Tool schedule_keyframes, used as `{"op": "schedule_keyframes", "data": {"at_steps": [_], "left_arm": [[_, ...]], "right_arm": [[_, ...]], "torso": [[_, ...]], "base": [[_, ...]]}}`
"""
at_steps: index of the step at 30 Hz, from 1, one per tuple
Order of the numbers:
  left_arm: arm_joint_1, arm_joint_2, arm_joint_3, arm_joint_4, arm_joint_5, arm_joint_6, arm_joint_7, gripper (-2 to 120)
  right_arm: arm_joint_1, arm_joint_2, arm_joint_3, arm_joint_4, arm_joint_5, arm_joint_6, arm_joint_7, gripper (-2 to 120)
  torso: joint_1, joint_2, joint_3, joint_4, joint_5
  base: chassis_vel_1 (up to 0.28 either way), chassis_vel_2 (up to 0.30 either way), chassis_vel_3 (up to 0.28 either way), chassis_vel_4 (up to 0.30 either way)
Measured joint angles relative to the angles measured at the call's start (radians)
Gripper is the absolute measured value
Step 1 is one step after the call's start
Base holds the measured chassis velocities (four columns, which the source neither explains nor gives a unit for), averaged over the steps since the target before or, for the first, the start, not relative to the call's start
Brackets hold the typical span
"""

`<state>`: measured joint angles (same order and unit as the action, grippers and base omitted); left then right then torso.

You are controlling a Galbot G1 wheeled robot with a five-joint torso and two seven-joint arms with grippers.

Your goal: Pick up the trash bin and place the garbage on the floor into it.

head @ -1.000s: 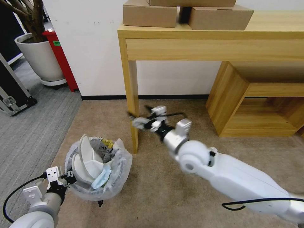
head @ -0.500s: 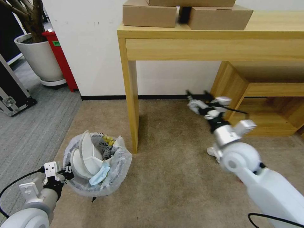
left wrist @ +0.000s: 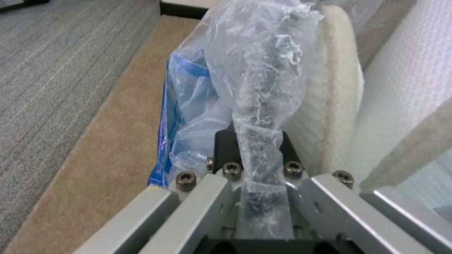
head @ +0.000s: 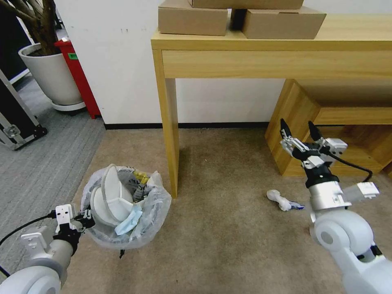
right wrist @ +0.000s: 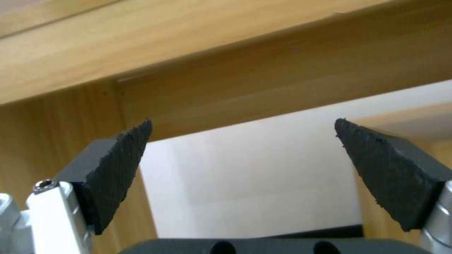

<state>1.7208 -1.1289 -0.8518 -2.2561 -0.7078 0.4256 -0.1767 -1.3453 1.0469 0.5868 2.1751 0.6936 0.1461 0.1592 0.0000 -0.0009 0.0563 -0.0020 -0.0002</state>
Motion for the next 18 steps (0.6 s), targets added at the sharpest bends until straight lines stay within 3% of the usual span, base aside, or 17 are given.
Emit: {"op": "schedule_keyframes", "data": {"at_steps": [18], "left_arm": [[-0.048,0.013,0.038,0.051,0.009,-0.054,0.028,0]], "right_arm": [[-0.095,0.139,0.047,-0.014,-0.158,0.024,0.000,99]], "torso": [[0.000,0.000,0.000,-0.0001,0.0000]], "base": [[0.000,0.000,0.000,0.000]]}}
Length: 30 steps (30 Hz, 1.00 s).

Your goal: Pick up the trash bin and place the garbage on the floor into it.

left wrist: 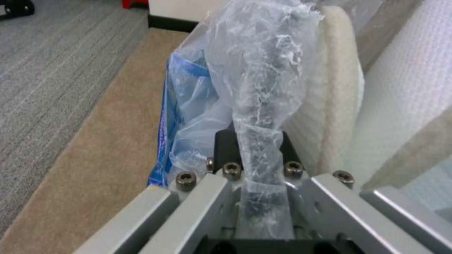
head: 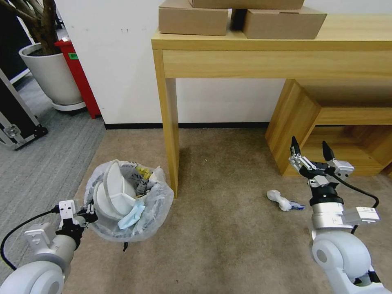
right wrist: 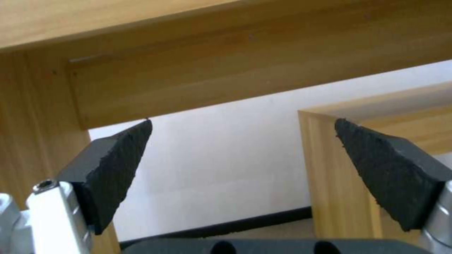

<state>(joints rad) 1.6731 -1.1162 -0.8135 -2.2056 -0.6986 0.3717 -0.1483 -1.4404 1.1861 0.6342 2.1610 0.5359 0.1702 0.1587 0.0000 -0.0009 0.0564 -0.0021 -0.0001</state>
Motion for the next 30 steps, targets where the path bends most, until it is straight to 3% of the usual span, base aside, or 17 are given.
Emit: {"op": "schedule_keyframes", "data": {"at_steps": [13,30], "left_arm": [[0.008,0.005,-0.007,0.000,0.005,-0.006,0.016,0],[0.013,-0.007,-0.008,-0.003,0.017,-0.015,0.021,0]], "right_arm": [[-0.015,0.032,0.005,-0.008,-0.021,0.014,-0.002,99],[-0.020,0.052,0.011,-0.025,-0.039,0.045,-0.011,99]], "torso": [[0.000,0.000,0.000,0.0002,0.0001],[0.000,0.000,0.000,0.0002,0.0000]], "base": [[-0.013,-0.016,-0.016,-0.013],[-0.085,-0.096,-0.096,-0.090]]}}
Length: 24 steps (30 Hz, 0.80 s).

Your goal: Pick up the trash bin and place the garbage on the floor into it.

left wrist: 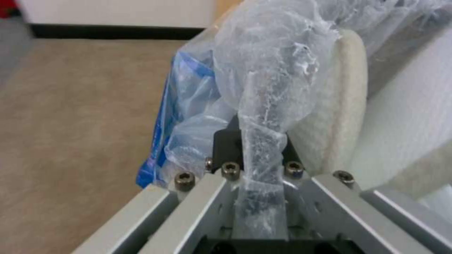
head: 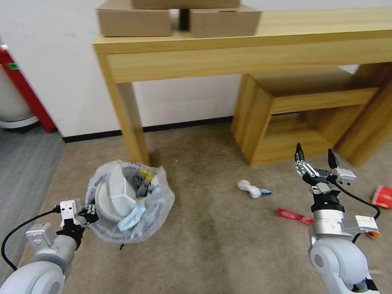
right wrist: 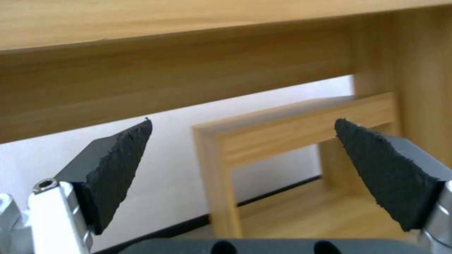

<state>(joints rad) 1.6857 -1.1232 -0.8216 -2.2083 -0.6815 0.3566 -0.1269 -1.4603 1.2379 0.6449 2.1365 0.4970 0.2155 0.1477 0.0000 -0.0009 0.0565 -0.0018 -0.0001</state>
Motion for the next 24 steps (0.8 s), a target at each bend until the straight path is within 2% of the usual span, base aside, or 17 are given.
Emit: {"op": "schedule_keyframes", "data": {"at_steps": [10,15,24], "left_arm": [[0.005,-0.005,0.000,0.003,0.009,-0.016,0.008,0],[0.016,-0.005,-0.001,0.002,0.008,-0.015,0.000,0],[0.067,0.006,-0.003,-0.024,0.000,-0.008,0.003,0]], "right_arm": [[0.000,0.000,-0.009,-0.006,-0.007,0.011,-0.001,100],[0.002,0.000,-0.015,-0.005,-0.008,0.011,-0.002,100],[0.011,-0.011,-0.025,-0.010,-0.004,0.012,-0.014,100]], "torso": [[0.000,0.000,0.000,-0.0010,0.0004],[0.000,0.000,0.000,0.0001,0.0001],[0.000,0.000,0.000,-0.0001,0.0001]], "base": [[-0.111,-0.120,-0.111,-0.118],[0.000,0.000,0.000,0.000],[0.000,0.000,0.000,0.000]]}}
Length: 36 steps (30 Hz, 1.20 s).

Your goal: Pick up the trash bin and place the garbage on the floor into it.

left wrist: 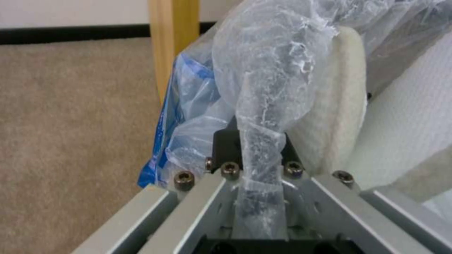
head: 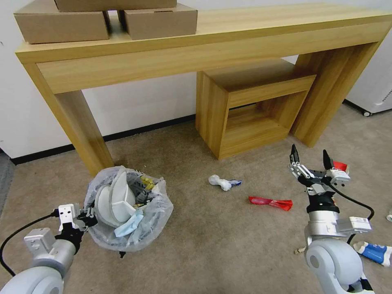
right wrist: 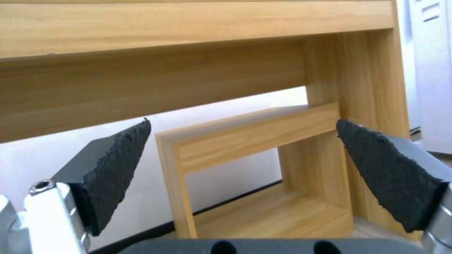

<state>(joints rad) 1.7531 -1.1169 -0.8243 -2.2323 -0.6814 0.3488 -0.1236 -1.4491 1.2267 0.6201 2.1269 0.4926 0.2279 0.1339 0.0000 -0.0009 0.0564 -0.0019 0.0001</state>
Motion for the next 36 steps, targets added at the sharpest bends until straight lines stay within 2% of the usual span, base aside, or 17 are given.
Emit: {"op": "schedule_keyframes", "data": {"at_steps": [8,16,25,36], "left_arm": [[0.063,0.022,0.022,-0.030,0.005,0.012,0.036,0],[0.097,0.044,0.026,-0.041,-0.030,0.033,0.043,0],[0.089,0.074,0.032,-0.036,-0.082,0.052,0.042,0],[0.039,0.101,0.048,0.009,-0.111,0.065,0.039,0]], "right_arm": [[-0.010,-0.024,0.007,-0.007,0.029,0.032,-0.049,100],[-0.031,-0.026,0.027,0.008,0.040,0.047,-0.064,100],[-0.057,-0.014,0.067,0.010,0.032,0.048,-0.035,100],[-0.071,0.026,0.087,-0.019,-0.024,0.086,-0.039,100]], "torso": [[0.000,0.000,0.000,-0.0001,-0.0001],[0.000,0.000,0.000,-0.0001,-0.0001],[0.000,0.000,0.000,-0.0002,-0.0001],[0.000,0.000,0.000,-0.0002,-0.0001]], "base": [[0.000,0.000,0.000,0.000],[0.000,0.000,0.000,0.000],[0.000,0.000,0.000,0.000],[0.000,0.000,0.000,0.000]]}}
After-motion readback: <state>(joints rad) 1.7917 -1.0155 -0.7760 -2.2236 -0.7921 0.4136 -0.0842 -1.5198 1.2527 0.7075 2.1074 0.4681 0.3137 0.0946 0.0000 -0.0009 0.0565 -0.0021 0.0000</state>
